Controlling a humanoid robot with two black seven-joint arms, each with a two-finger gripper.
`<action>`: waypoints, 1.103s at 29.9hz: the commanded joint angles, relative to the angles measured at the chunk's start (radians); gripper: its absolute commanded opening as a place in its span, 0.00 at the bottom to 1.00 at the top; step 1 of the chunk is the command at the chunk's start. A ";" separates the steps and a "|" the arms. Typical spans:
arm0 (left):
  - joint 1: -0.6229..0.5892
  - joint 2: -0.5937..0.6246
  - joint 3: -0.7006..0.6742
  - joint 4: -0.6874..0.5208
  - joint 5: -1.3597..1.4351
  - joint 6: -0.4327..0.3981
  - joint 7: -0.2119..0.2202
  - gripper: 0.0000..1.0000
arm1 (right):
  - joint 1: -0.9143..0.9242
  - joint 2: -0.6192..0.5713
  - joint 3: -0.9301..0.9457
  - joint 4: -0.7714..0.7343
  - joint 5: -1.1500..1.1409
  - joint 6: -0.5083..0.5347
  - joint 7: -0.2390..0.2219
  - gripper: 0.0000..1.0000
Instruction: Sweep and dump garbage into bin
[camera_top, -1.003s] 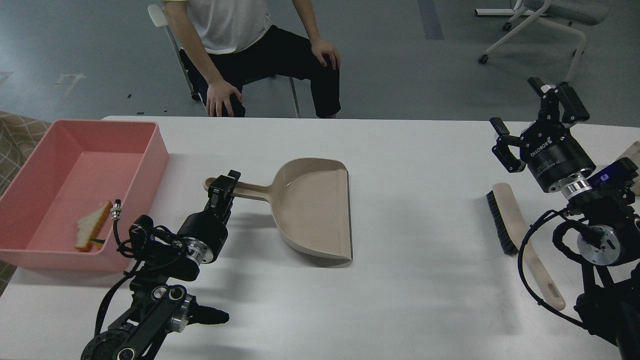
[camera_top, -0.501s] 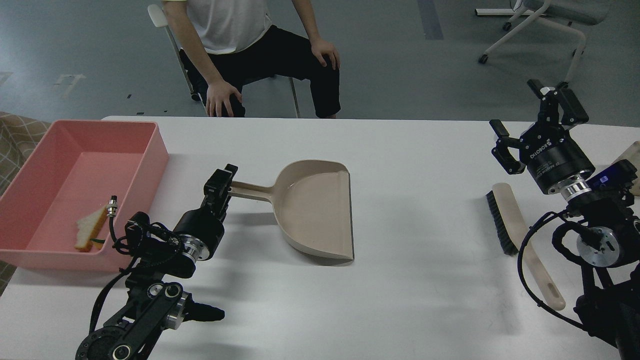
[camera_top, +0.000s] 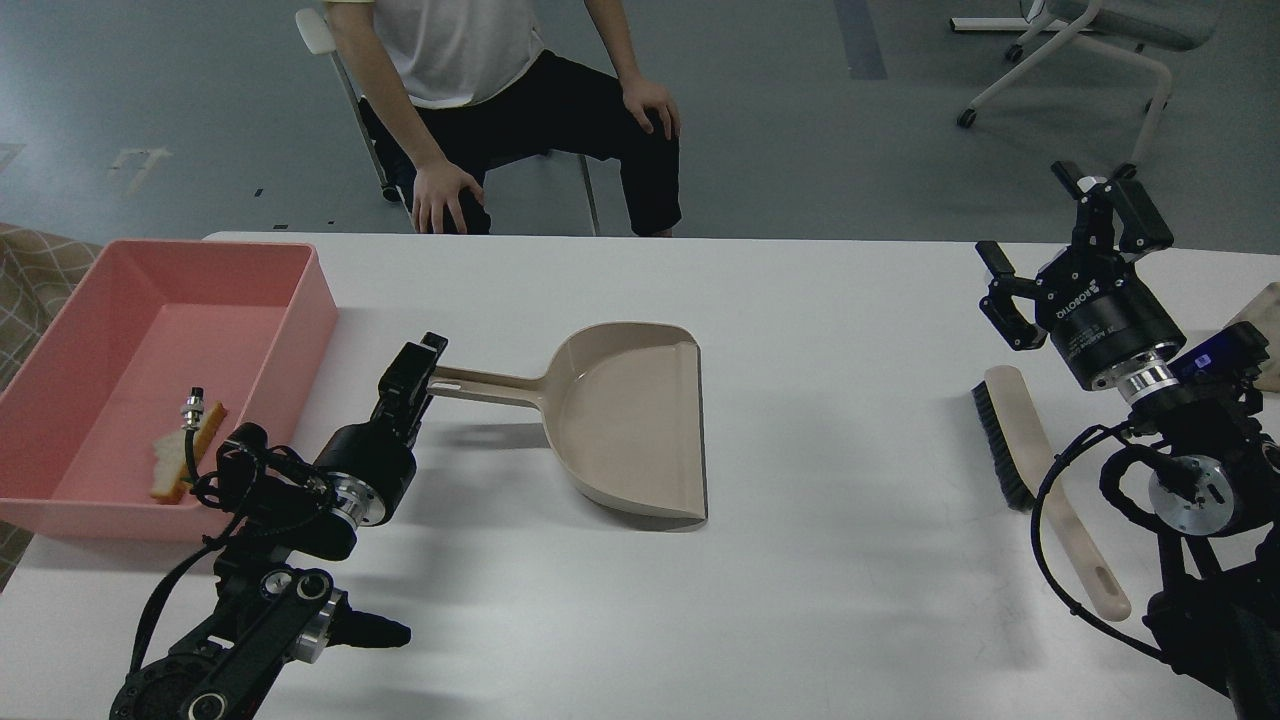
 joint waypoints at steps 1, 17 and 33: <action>-0.007 0.027 -0.002 0.001 -0.002 0.000 0.004 0.80 | -0.004 0.000 0.000 -0.002 0.000 0.000 0.002 1.00; -0.012 0.206 -0.040 -0.054 -0.012 0.003 0.003 0.80 | -0.002 0.000 0.000 -0.008 -0.002 0.000 0.002 1.00; -0.295 0.340 -0.069 -0.074 -0.242 -0.011 0.009 0.83 | 0.018 0.000 0.006 -0.007 0.000 -0.033 0.002 1.00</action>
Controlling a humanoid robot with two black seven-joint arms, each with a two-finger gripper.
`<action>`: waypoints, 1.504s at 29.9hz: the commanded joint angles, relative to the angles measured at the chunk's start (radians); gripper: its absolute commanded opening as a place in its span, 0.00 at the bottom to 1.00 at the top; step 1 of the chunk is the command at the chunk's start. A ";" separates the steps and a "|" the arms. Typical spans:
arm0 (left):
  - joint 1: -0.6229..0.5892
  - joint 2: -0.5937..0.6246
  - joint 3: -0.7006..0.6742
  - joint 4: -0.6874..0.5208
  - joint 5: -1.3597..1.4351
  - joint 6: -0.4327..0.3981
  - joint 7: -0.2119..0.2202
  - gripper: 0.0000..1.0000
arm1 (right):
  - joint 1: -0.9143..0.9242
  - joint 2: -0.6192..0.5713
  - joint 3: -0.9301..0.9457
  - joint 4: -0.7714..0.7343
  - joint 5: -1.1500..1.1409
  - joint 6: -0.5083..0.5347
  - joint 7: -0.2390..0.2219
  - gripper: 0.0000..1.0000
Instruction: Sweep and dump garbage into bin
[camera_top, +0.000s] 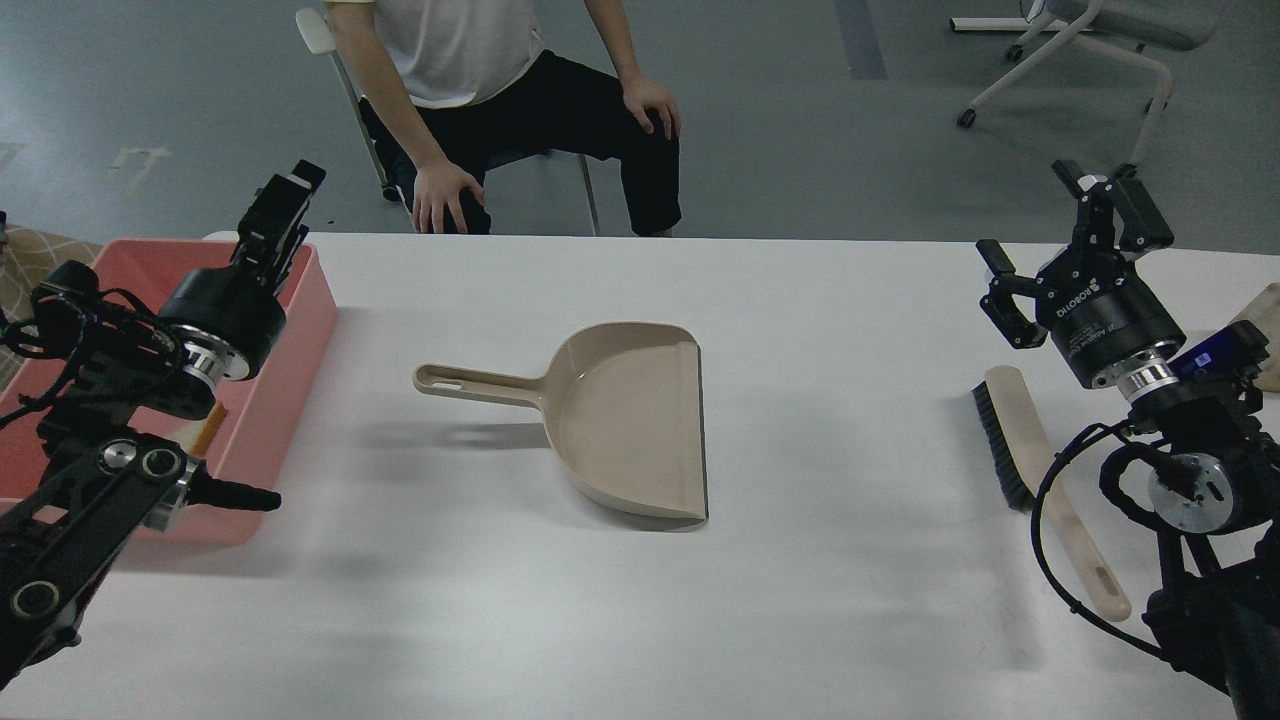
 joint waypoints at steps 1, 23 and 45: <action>-0.113 0.010 0.003 0.055 -0.117 -0.011 0.000 0.83 | 0.020 -0.001 0.004 -0.001 0.000 -0.051 0.000 1.00; -0.417 -0.232 0.043 0.515 -0.360 -0.028 -0.052 0.97 | 0.524 0.043 -0.012 -0.489 0.000 -0.099 0.104 1.00; -0.500 -0.318 0.093 0.676 -0.473 -0.045 -0.218 0.96 | 0.613 0.103 -0.107 -0.622 0.000 -0.200 0.198 1.00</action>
